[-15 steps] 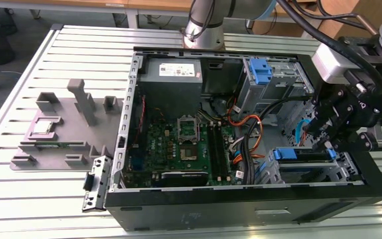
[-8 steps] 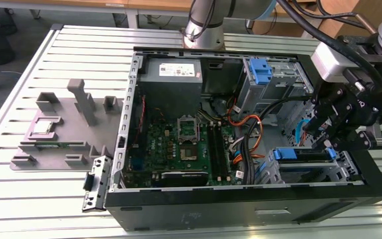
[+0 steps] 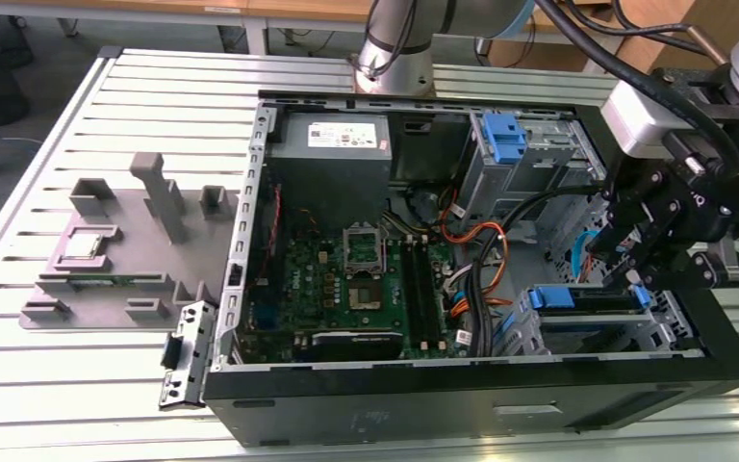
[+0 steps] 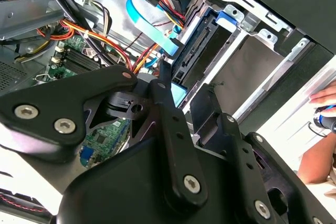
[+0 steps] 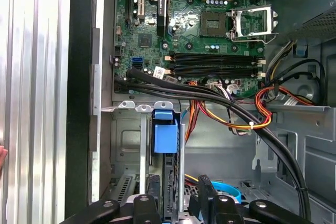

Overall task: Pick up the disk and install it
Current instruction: 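Insert the first disk wire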

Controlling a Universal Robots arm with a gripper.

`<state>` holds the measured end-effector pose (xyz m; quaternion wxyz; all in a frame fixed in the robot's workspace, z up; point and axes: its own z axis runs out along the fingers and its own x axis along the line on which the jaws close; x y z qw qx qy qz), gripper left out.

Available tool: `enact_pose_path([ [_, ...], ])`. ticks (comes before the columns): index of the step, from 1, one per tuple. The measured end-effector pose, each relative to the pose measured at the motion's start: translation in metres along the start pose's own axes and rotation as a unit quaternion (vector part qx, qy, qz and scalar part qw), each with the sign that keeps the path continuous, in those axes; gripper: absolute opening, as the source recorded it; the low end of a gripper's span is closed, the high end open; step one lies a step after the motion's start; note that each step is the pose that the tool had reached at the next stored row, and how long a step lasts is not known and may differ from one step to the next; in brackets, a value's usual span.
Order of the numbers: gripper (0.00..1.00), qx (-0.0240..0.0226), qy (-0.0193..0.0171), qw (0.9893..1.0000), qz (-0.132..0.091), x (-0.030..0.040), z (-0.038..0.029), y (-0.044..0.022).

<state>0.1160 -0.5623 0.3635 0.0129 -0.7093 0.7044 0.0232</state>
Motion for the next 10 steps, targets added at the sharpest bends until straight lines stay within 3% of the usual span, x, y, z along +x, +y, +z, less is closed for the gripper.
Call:
enact_pose_path([
  [10, 0.42, 0.0000, -0.0010, 1.0000, 0.000, -0.0013, 0.0002, 0.0000],
])
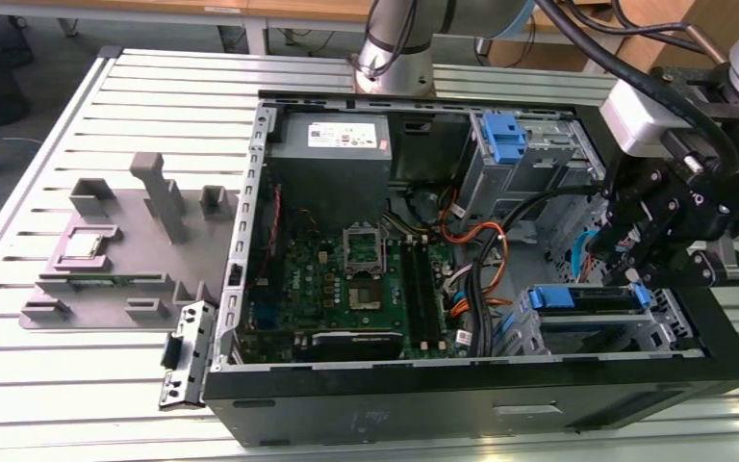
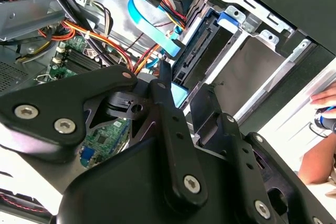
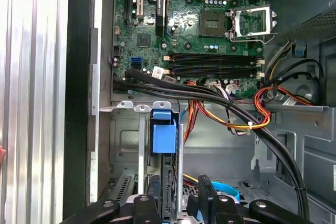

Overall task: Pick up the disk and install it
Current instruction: 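Insert the first disk wire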

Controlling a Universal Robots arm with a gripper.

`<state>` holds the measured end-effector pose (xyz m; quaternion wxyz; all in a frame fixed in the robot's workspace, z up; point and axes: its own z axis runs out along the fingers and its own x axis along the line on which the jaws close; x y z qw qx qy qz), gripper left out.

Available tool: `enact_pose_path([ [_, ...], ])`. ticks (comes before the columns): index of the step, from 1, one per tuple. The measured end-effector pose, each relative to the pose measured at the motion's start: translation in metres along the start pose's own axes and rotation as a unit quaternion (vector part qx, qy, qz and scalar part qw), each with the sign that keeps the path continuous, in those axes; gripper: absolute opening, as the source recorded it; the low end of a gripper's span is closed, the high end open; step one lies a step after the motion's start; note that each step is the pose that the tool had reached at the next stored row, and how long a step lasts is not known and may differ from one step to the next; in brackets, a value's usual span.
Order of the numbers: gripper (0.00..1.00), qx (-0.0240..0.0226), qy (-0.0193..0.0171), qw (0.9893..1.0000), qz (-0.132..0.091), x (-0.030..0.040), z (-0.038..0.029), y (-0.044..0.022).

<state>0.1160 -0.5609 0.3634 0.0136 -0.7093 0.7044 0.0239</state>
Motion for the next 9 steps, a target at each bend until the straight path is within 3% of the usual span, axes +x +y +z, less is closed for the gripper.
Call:
enact_pose_path([
  [9, 0.42, 0.0000, -0.0001, 1.0000, 0.000, -0.0038, 0.0003, -0.0001],
])
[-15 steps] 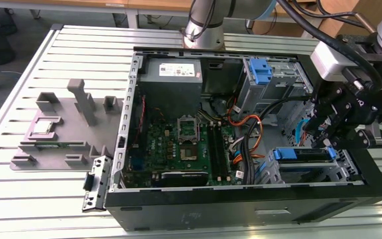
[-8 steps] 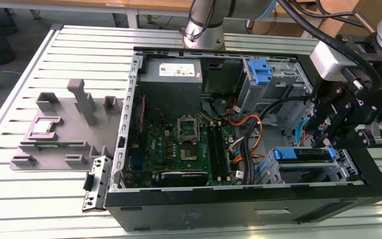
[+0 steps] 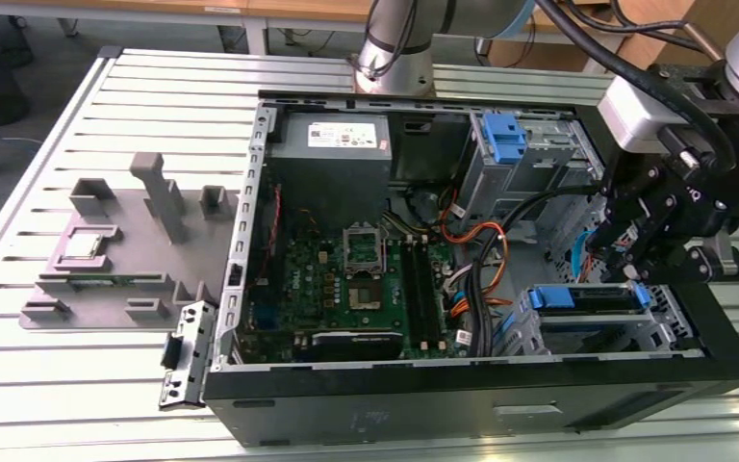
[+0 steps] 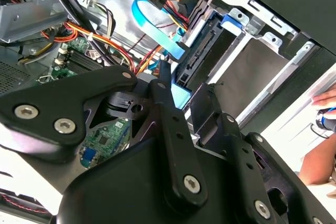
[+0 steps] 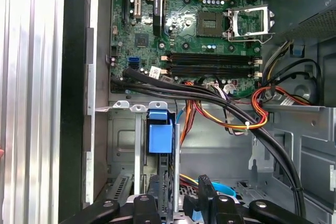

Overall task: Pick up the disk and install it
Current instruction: 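Insert the first disk wire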

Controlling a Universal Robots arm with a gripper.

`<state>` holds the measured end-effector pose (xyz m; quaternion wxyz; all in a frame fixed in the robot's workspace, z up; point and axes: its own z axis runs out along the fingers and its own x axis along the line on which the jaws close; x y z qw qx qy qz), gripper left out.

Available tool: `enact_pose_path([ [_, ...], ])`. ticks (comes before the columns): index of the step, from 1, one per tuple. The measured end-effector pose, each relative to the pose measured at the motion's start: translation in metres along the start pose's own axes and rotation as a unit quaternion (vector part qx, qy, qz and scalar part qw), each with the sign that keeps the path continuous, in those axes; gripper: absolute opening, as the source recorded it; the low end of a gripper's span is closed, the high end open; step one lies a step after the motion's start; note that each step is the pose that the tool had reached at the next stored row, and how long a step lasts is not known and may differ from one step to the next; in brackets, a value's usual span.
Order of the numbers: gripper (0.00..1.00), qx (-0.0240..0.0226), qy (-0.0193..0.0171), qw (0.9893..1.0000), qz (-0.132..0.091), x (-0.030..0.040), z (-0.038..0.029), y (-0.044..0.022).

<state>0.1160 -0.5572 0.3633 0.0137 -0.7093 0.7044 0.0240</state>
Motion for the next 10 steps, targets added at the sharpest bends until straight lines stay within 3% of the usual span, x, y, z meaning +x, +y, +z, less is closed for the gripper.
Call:
enact_pose_path([
  [10, 0.42, 0.0000, -0.0002, 1.0000, 0.000, -0.0057, 0.0006, -0.0001],
])
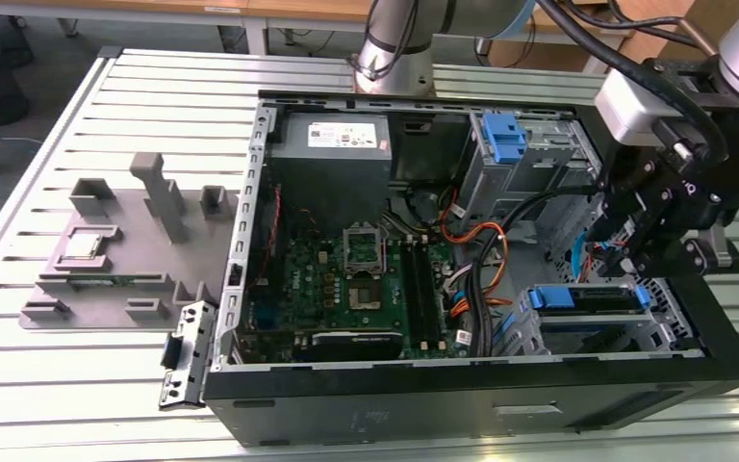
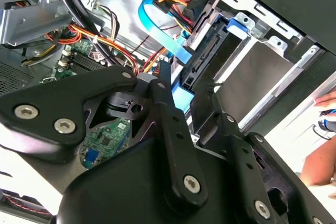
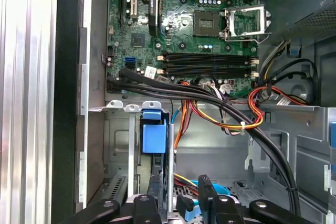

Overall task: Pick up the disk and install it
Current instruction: 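Insert the first disk wire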

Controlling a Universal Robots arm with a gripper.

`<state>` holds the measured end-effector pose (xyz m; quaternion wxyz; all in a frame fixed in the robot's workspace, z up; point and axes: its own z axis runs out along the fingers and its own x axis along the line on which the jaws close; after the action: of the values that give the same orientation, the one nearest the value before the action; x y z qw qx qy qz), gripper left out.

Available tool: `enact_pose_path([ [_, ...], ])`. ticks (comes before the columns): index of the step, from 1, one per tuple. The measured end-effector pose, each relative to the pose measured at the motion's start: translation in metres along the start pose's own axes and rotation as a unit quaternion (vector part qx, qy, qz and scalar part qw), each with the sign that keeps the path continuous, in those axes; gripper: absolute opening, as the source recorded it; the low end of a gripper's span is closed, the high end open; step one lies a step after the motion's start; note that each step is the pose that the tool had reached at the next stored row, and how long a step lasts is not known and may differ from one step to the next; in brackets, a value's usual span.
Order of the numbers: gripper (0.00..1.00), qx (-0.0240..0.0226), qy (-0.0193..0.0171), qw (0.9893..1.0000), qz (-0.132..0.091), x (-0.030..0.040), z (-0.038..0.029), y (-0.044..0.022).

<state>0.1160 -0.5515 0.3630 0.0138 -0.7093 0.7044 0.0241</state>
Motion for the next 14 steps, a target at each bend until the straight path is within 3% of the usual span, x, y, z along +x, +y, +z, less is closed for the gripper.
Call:
enact_pose_path([
  [8, 0.42, 0.0000, -0.0001, 1.0000, 0.000, -0.0005, 0.0000, -0.0003],
  [14, 0.42, 0.0000, -0.0001, 1.0000, 0.000, -0.0004, 0.0002, -0.0056],
])
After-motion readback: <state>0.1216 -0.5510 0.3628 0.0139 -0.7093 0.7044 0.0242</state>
